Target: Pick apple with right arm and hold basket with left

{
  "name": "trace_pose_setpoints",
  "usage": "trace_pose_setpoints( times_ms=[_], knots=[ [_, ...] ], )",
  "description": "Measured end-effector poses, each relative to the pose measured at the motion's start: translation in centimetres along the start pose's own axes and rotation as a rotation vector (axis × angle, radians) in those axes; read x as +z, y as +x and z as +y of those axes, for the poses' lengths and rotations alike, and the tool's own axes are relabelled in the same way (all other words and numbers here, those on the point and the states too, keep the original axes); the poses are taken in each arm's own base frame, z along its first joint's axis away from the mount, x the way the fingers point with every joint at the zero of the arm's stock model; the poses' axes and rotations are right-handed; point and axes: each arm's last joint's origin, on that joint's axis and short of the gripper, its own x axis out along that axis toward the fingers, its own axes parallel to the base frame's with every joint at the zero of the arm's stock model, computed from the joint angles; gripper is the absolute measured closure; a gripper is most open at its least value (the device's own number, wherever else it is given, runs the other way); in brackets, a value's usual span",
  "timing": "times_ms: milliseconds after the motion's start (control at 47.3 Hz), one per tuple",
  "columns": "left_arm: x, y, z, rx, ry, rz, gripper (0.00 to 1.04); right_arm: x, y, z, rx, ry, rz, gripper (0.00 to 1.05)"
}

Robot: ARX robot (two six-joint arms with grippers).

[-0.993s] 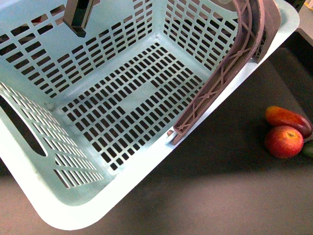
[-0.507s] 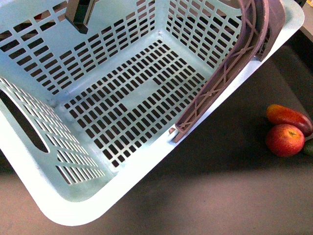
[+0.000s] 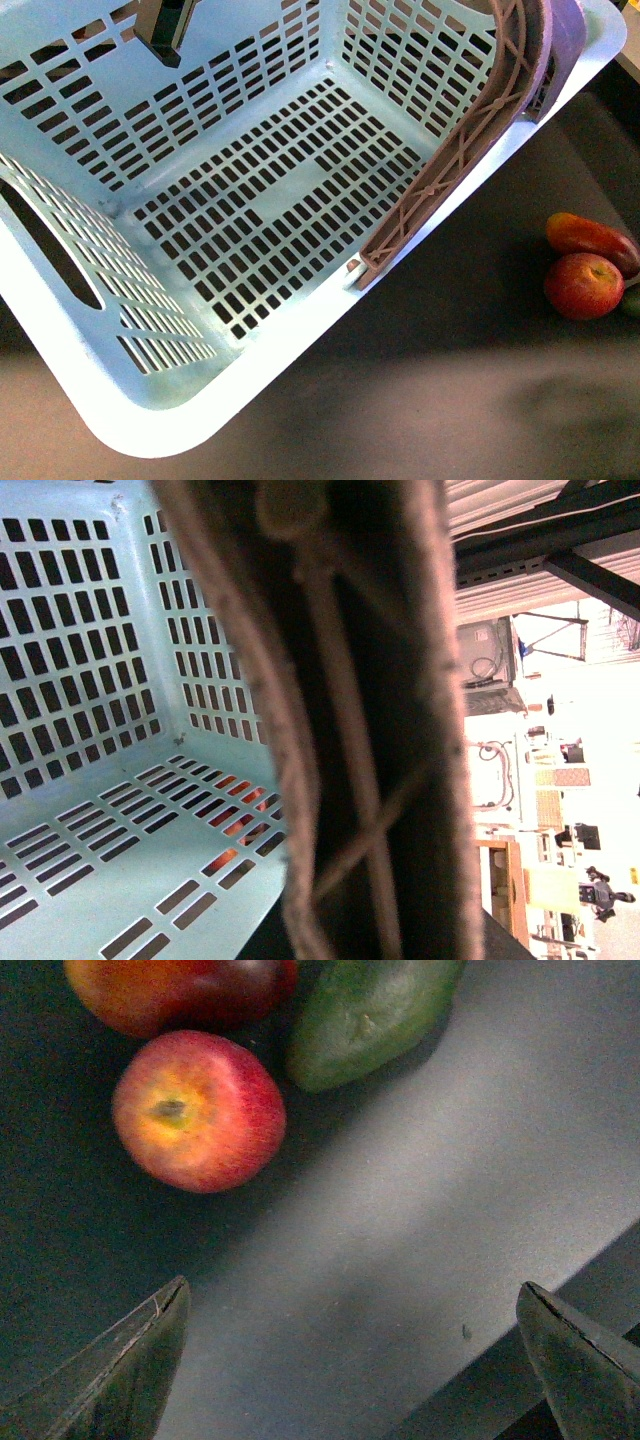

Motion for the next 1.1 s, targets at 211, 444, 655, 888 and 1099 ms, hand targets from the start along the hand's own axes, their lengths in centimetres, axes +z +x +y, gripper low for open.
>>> trace_pose_setpoints(
  times_ms=[211,444,655,888,1099],
  knots=[
    [0.0,0.0,0.0,0.000,0.000,0.000,0.99,1.4,2.3,2.3,0.005,-0.032,0.007,0.09],
    [0.0,0.0,0.0,0.000,0.000,-0.001,0.99,2.1,4.1,4.9,0.033,-0.065,0.012,0.09],
    [0.0,0.0,0.0,0.000,0.000,0.000,0.99,2.0,6.5,6.9,0.018,-0.102,0.037,0.09],
    [0.0,0.0,0.0,0.000,0.000,0.000,0.99,1.5,8.3,7.4,-0.015,-0.122,0.063,0.09],
    [0.0,0.0,0.0,0.000,0.000,0.000,0.99,1.6,8.4,7.2,-0.009,-0.155,0.060,0.35]
  ],
)
